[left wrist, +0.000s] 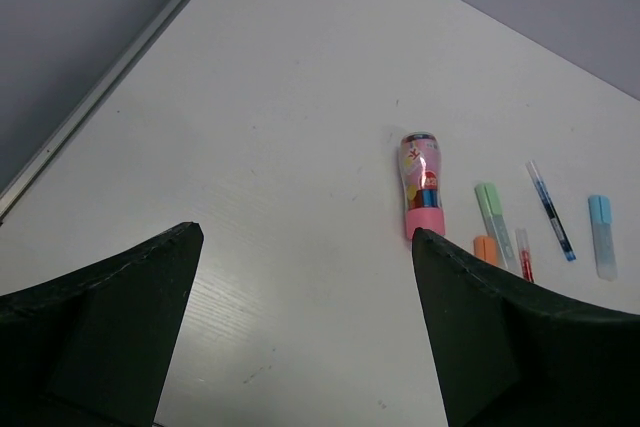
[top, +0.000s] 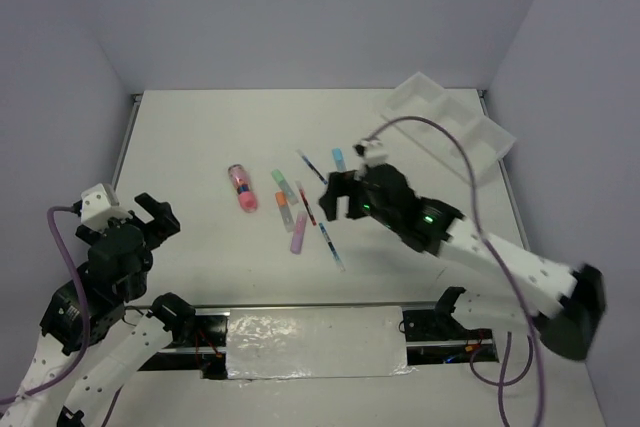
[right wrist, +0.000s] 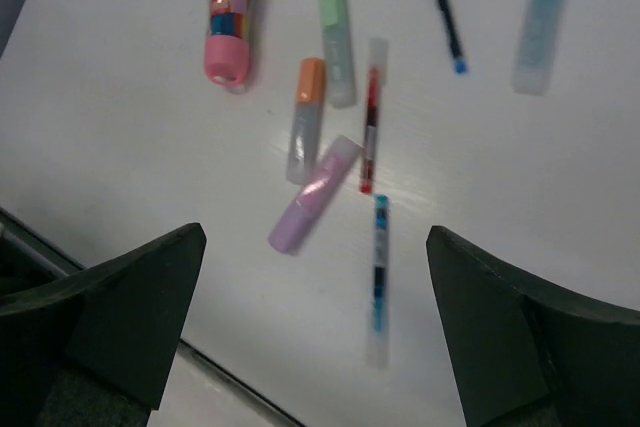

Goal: Sort the stationery into containers
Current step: Pick up the stationery from the center of the board.

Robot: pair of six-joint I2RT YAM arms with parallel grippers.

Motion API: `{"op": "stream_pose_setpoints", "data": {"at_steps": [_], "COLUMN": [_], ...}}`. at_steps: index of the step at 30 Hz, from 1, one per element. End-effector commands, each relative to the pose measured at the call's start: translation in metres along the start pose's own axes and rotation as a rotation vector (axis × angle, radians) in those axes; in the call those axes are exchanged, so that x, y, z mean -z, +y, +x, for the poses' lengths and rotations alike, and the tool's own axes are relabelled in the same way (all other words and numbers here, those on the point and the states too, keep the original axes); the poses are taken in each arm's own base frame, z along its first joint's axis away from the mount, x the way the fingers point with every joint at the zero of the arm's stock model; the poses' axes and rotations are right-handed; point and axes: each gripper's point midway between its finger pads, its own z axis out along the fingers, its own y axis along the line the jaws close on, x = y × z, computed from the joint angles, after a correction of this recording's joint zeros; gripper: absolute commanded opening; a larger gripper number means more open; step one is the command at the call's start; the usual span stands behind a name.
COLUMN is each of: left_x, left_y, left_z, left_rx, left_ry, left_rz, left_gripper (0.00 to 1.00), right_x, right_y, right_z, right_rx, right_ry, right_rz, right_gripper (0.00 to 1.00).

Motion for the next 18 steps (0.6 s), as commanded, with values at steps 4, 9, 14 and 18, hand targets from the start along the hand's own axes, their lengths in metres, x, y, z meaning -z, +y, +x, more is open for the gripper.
{"op": "stream_pose_setpoints", "data": {"at_steps": [4, 9, 14, 18], "left_x": [-0.003, 0.001, -0.001, -0.004], "left_y": [0.006, 0.008, 0.001, -0.004], "left_z": [-0.007, -0.009, -0.009, -0.006], "left_rx": [0.014, 0.034, 0.015, -0.014], "left_ry": [-0.024, -0.041, -0.036, -0.019], "left_rz": [-0.056, -0.038, -0.008, 0.006], "left_gripper": [0.99, 0.99, 0.99, 0.99], "right_x": [-0.129, -0.218, -0.266, -0.296], "right_y": [0.100, 0.142, 0.151, 0.144], "right_z": [0.003, 0.040, 0.039, 0.053], "right_rx": [0.113, 0.206, 0.279, 0.317], "right_ry": [0.133, 0.235, 0.209, 0.249], "right_rz": [0.015, 0.070, 0.125, 0.117], "right_gripper": [1.00, 1.00, 0.96, 0.91]}}
